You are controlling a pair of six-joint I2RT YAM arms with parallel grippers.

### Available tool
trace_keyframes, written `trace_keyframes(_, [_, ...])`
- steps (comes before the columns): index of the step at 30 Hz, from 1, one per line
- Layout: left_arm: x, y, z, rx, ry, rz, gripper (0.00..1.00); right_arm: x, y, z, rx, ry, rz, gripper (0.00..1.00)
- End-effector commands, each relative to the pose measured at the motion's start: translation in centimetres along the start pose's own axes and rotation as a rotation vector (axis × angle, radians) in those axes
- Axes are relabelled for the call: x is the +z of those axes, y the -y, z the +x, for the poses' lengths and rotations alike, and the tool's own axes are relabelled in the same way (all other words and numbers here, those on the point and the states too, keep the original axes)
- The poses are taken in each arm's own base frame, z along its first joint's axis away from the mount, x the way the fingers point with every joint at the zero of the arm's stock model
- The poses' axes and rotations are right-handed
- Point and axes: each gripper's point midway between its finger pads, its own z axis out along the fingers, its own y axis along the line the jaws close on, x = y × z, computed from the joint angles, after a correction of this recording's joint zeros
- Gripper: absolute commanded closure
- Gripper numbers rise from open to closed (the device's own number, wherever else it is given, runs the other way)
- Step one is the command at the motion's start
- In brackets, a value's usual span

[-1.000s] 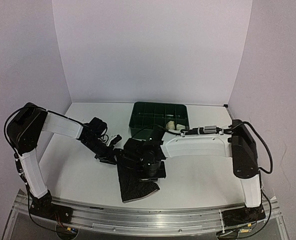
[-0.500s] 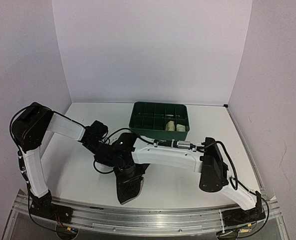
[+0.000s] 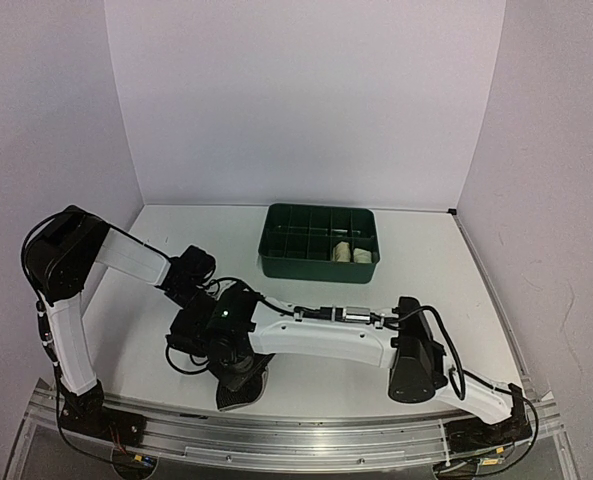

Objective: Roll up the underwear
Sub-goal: Fold the underwear at the center of the board.

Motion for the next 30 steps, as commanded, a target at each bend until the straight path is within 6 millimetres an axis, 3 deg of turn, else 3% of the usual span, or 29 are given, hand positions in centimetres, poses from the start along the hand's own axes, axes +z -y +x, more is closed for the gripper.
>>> trace_keyframes(1, [0.0,-0.6,0.7,-0.013,-0.005,-0.031,1.0,3.2,-1.6,0.5,-0.146,-0.027,-0.032,1.0])
trace_keyframes(6, [-0.4,-0.2,0.2,0.005,0.007,-0.035,0.98,5.1,-1.9,2.6,-0.147,-0.102,-0.042,1.0])
trace_keyframes(8, [-1.2,-0.1,-0.6,0.012,0.02,-0.038,0.87,5.6,-2.0,3.4,-0.141,-0.131,-0.048,1.0])
trace_keyframes(12, [-4.1,0.2,-3.6,0.063,0.075,-0.077,0.56,5.8,-1.4,4.5,-0.127,-0.162,-0.026,1.0])
trace_keyframes(15, [-6.8,1.3,-5.9,0.15,0.127,-0.11,0.46,5.7,-1.0,4.8,-0.131,-0.163,-0.01,1.0])
trace_keyframes(19, [-8.5,5.0,-7.6,0.252,0.141,-0.063,0.35,5.5,-0.7,4.5,-0.14,-0.15,0.003,1.0])
trace_keyframes(22, [-5.5,6.4,-5.1,0.323,0.032,-0.06,0.27,5.5,-0.7,4.2,-0.148,-0.139,0.008,1.0])
trace_keyframes(25, [-2.4,5.3,-2.5,0.301,-0.067,-0.078,0.25,5.6,-0.7,4.2,-0.153,-0.14,0.01,1.0])
trace_keyframes(30, [-0.5,3.8,-2.3,0.294,-0.093,-0.12,0.29,5.6,-0.5,4.5,-0.152,-0.147,0.012,1.0])
